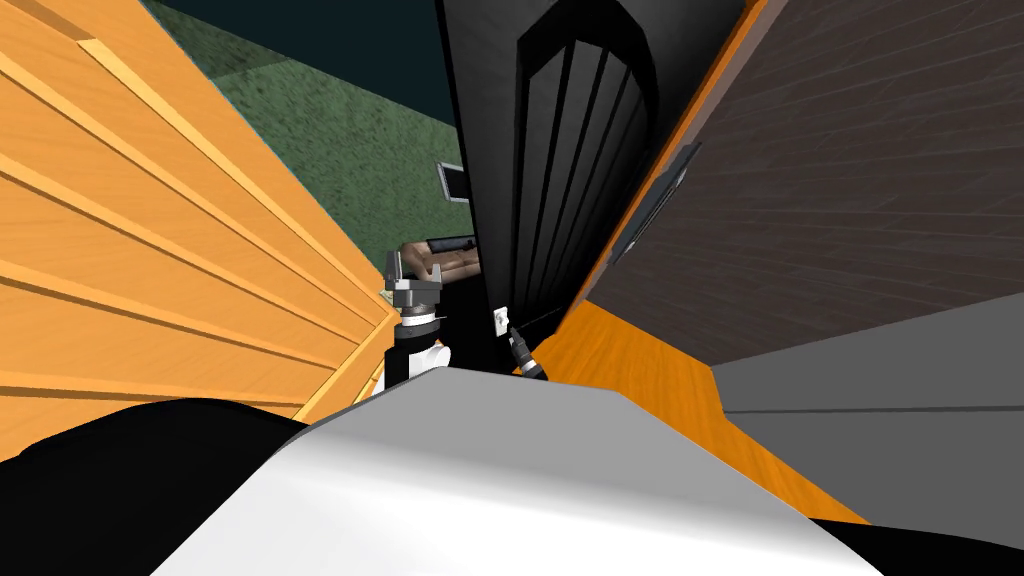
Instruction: Push the door open
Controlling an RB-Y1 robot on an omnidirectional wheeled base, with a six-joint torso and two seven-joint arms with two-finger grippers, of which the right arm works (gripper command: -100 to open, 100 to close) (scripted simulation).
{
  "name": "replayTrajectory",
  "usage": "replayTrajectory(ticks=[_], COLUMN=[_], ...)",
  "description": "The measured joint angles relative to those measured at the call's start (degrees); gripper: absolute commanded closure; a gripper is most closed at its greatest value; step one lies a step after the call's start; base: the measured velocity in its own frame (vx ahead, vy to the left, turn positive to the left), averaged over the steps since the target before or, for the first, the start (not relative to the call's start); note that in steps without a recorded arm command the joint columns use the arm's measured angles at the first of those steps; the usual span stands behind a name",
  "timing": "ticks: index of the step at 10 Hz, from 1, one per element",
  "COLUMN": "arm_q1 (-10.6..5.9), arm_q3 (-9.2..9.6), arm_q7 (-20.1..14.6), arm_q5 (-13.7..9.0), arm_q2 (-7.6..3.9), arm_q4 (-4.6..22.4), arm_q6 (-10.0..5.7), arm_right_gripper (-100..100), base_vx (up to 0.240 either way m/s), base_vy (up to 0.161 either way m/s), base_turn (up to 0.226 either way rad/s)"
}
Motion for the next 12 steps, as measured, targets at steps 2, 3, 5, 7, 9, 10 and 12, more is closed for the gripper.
replayTrajectory(ticks=[2, 3, 5, 7, 9, 10, 12], arm_q1=[-0.80, -1.23, -1.68, -1.71, -1.62, -1.57, -1.62], arm_q3=[-0.27, -0.34, -0.43, -0.42, -0.42, -0.44, -0.45], arm_q7=[0.21, 0.34, 0.43, 0.42, 0.45, 0.46, 0.64], arm_q5=[-0.31, -0.42, -0.56, -0.54, -0.51, -0.51, -0.69], arm_q2=[0.48, 0.84, 1.15, 1.17, 1.09, 1.04, 0.96], arm_q4=[0.59, 0.89, 1.12, 1.12, 1.21, 1.26, 1.47], arm_q6=[0.34, 0.61, 0.93, 0.94, 0.99, 1.02, 1.17], arm_right_gripper=[-100, -100, 100, 100, 100, 100, 100], base_vx=[0.169, 0.158, 0.027, -0.014, -0.010, 0.000, 0.082], base_vy=[0.128, 0.108, 0.022, -0.013, -0.007, 0.000, 0.082], base_turn=[0.027, 0.028, 0.000, 0.008, -0.004, 0.000, -0.067])
